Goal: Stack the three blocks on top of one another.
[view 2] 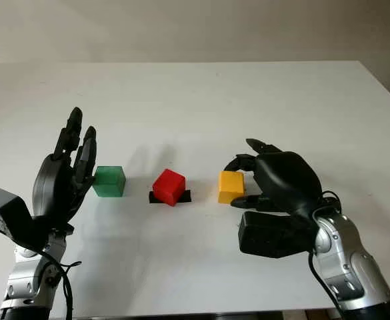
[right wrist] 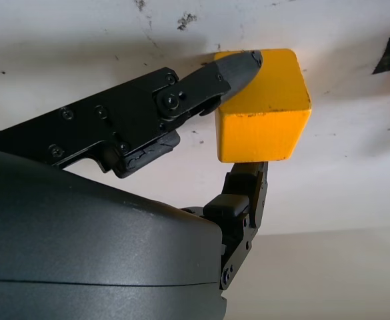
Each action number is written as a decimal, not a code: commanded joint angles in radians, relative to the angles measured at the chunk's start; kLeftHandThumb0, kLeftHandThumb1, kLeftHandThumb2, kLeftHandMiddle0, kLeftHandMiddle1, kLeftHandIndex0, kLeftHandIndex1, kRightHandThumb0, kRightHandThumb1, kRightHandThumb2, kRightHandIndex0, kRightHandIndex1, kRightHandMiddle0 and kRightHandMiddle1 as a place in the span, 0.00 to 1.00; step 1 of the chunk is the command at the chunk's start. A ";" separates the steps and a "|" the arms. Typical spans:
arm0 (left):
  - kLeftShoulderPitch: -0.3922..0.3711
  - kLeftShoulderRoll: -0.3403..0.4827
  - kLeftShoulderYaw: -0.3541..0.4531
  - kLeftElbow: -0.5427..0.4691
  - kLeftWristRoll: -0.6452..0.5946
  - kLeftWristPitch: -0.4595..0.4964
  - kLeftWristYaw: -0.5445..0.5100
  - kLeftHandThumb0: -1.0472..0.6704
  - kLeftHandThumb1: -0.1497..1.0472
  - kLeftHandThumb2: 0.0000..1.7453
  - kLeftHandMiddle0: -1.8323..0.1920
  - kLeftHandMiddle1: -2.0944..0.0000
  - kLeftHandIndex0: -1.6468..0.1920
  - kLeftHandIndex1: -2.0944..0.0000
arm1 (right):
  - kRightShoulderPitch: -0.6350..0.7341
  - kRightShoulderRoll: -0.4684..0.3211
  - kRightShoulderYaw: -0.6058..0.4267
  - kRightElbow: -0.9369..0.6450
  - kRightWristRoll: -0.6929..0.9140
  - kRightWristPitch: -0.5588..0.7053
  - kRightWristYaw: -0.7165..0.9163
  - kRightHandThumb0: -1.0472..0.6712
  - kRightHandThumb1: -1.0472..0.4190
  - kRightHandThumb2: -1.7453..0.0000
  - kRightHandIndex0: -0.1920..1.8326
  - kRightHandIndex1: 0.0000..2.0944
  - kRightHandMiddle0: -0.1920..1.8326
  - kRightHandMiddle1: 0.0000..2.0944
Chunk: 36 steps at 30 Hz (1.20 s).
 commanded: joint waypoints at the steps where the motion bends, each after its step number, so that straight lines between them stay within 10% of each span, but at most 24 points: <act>1: 0.002 -0.001 -0.002 -0.021 0.001 0.000 0.002 0.27 1.00 0.25 0.93 0.97 0.94 0.97 | -0.007 0.002 -0.008 0.011 0.005 -0.020 -0.021 0.35 0.09 0.97 0.26 0.04 0.39 0.46; 36: -0.006 0.003 0.003 -0.009 -0.005 -0.010 -0.012 0.24 1.00 0.31 0.95 0.98 0.95 0.98 | -0.505 0.167 -0.045 0.310 0.651 0.062 0.408 0.34 0.07 0.97 0.22 0.02 0.28 0.69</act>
